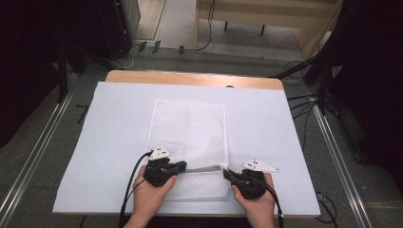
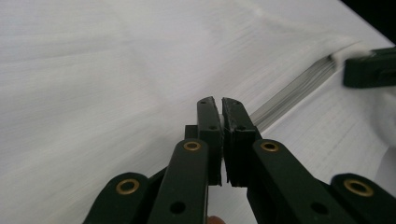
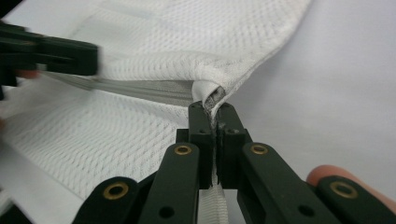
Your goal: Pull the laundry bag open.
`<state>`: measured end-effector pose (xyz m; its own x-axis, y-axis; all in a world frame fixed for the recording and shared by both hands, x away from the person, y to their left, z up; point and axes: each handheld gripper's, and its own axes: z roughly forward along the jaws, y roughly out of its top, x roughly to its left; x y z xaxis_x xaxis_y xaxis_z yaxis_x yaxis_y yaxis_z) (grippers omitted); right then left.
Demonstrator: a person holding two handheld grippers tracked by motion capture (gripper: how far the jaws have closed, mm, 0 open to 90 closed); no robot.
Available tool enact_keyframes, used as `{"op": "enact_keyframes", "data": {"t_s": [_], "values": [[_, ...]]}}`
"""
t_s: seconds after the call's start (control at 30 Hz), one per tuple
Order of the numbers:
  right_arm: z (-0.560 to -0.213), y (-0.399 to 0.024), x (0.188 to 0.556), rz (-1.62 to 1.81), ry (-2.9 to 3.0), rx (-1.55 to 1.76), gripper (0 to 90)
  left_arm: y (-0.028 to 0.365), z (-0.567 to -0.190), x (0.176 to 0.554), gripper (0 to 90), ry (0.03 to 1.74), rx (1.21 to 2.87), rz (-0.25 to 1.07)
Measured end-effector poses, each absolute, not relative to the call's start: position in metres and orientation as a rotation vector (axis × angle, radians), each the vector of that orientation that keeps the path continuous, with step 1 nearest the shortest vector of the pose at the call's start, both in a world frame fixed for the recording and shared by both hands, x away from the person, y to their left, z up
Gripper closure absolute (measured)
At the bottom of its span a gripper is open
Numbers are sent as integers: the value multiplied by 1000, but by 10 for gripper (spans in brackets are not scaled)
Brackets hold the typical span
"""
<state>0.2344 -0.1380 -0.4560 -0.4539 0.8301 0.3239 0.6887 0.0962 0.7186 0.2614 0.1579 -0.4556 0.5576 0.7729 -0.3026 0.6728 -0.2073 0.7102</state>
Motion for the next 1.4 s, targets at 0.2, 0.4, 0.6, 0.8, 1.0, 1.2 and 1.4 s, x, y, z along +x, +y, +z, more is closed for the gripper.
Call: {"op": "enact_keyframes", "data": {"t_s": [0.2,0.4,0.6,0.8,1.0,1.2,1.4], "values": [[-457,-148,239,1281,2194,1565,886,203,-457,253,874,1250,1901,170],[-459,-151,241,1256,2193,1583,886,248,-458,244,874,1331,1825,182],[-462,-148,240,1225,2212,1578,886,276,-461,233,873,1382,1752,171],[-463,-146,239,1210,2207,1560,882,277,-462,226,841,1317,1754,137],[-461,-151,239,1273,2237,1569,792,284,-461,229,521,1397,1628,262],[-458,-158,234,1274,2222,1543,512,295,-461,235,381,1438,1550,353],[-451,-174,232,1255,2133,1464,328,303,-455,237,142,1426,1574,436]]}}
